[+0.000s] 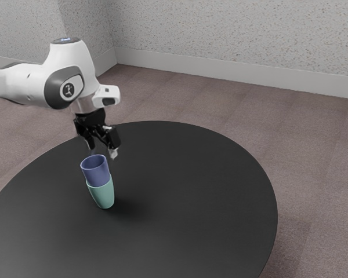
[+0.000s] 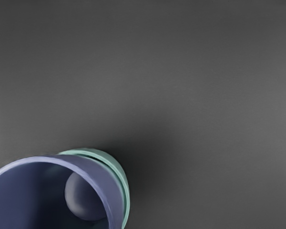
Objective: Place the left cup onto the right cup
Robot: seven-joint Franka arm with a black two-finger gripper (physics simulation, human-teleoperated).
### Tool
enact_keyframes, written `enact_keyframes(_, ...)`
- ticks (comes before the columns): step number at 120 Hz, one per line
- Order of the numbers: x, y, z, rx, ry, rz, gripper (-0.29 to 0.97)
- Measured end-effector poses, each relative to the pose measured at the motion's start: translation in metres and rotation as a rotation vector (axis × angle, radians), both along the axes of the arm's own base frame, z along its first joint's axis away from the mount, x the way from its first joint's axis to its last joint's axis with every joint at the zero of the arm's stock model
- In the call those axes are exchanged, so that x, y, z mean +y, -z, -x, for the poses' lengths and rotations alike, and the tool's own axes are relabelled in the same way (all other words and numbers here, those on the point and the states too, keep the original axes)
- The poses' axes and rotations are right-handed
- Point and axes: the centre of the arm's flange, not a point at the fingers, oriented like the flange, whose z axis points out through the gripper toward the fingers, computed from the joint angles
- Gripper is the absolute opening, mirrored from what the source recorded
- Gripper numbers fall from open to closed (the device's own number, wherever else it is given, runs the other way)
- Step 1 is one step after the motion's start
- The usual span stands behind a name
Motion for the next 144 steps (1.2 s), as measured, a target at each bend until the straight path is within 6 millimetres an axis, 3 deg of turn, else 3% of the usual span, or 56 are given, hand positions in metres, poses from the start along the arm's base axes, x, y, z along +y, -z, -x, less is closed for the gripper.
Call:
enact_keyframes(24, -0.011, -0.030, -0.011, -0.016, 0.024, 0.005, 0.68)
enact_keyframes(57, -0.023, -0.066, -0.041, -0.023, 0.046, 0.002, 0.68)
enact_keyframes(113, -0.005, -0.105, -0.072, -0.027, 0.019, -0.018, 0.68)
enact_keyframes(144, -0.005, -0.120, -0.069, -0.021, 0.021, -0.018, 0.68)
